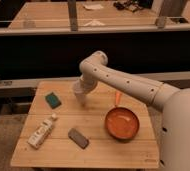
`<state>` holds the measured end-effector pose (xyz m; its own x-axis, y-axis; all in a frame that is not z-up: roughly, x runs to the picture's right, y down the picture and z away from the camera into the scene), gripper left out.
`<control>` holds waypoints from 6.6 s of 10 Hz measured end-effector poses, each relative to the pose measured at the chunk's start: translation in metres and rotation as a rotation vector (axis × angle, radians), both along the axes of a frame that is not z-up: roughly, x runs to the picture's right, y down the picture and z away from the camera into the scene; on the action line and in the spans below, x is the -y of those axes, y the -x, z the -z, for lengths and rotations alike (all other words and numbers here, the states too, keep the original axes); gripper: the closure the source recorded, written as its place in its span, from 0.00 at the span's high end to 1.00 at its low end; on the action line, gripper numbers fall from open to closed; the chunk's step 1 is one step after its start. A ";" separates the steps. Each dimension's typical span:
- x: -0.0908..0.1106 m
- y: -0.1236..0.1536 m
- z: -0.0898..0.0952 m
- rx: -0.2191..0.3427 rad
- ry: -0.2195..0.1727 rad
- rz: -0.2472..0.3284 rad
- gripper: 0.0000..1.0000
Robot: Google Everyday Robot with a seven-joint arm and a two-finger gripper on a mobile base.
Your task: Pick up the ceramic cup
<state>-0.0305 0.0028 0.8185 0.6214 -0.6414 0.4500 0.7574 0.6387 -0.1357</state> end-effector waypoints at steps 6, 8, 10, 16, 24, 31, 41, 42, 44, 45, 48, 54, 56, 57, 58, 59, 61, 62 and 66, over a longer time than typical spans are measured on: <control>0.004 0.003 0.005 0.025 0.002 0.006 0.04; 0.005 0.003 0.006 0.032 0.002 0.009 0.04; 0.006 0.004 0.008 0.040 0.002 0.012 0.04; 0.009 0.005 0.014 0.063 0.002 0.024 0.04; 0.010 0.004 0.021 0.088 0.000 0.040 0.04; 0.010 0.003 0.026 0.106 -0.003 0.054 0.04; 0.009 0.000 0.031 0.122 -0.008 0.069 0.04; 0.009 0.000 0.031 0.122 -0.008 0.069 0.04; 0.009 0.000 0.031 0.122 -0.008 0.069 0.04; 0.009 0.000 0.031 0.122 -0.008 0.069 0.04; 0.009 0.000 0.031 0.122 -0.008 0.069 0.04; 0.009 0.000 0.030 0.122 -0.007 0.069 0.04; 0.009 0.000 0.030 0.122 -0.007 0.068 0.04; 0.009 0.000 0.030 0.122 -0.007 0.068 0.04; 0.009 0.000 0.030 0.122 -0.007 0.068 0.04; 0.009 0.000 0.030 0.122 -0.007 0.068 0.04; 0.009 0.000 0.030 0.122 -0.007 0.068 0.04; 0.009 0.000 0.030 0.122 -0.007 0.068 0.04; 0.009 0.000 0.030 0.123 -0.006 0.068 0.04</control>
